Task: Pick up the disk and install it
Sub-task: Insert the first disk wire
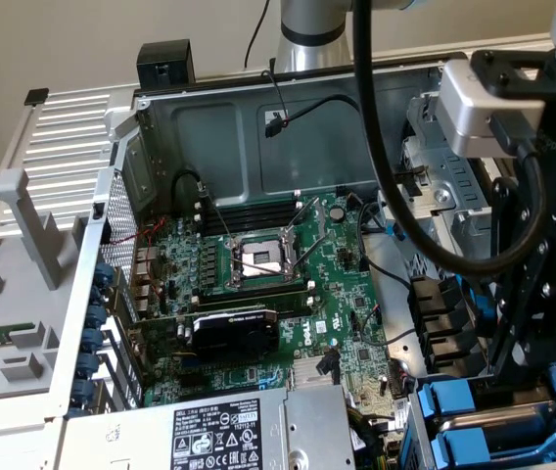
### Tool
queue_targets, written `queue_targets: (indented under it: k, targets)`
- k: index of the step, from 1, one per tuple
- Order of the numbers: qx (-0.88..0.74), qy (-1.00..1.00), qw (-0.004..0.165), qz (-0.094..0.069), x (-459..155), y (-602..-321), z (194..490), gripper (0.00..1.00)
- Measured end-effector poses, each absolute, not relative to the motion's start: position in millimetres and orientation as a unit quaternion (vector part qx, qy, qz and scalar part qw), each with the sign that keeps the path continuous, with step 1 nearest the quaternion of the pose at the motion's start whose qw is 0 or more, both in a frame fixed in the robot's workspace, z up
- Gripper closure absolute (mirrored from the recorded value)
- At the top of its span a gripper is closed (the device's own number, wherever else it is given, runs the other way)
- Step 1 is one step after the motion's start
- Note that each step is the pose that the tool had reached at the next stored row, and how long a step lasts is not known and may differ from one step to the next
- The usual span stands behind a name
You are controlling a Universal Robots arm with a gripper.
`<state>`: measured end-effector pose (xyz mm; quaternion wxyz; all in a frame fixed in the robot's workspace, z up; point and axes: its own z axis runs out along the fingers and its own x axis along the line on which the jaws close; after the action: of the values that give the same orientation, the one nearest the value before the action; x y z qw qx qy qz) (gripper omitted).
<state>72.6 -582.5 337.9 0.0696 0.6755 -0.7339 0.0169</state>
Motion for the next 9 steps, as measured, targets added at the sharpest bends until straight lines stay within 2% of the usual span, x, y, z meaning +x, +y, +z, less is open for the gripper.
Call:
queue_targets:
  k: [9]
  targets:
    - [0.675,-0.734,0.067,0.019,71.1,-583.7,337.9,0.83]
